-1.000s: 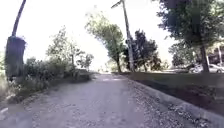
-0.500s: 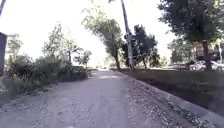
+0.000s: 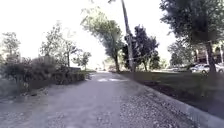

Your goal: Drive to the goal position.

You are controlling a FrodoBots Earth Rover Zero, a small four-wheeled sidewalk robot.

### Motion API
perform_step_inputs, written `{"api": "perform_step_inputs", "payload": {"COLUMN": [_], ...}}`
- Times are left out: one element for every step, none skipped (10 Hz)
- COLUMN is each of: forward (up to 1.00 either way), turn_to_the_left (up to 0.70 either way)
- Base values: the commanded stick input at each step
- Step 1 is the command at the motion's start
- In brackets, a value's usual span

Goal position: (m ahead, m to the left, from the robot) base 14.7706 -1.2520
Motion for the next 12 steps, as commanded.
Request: {"api": "perform_step_inputs", "payload": {"forward": [0.85, 0.85, 0.85, 0.85, 0.85, 0.85, 0.85, 0.85, 0.85, 0.85, 0.85, 0.85], "turn_to_the_left": [0.00, 0.00, 0.00, 0.00, 0.00, 0.00, 0.00, 0.00, 0.00, 0.00, 0.00, 0.00]}}
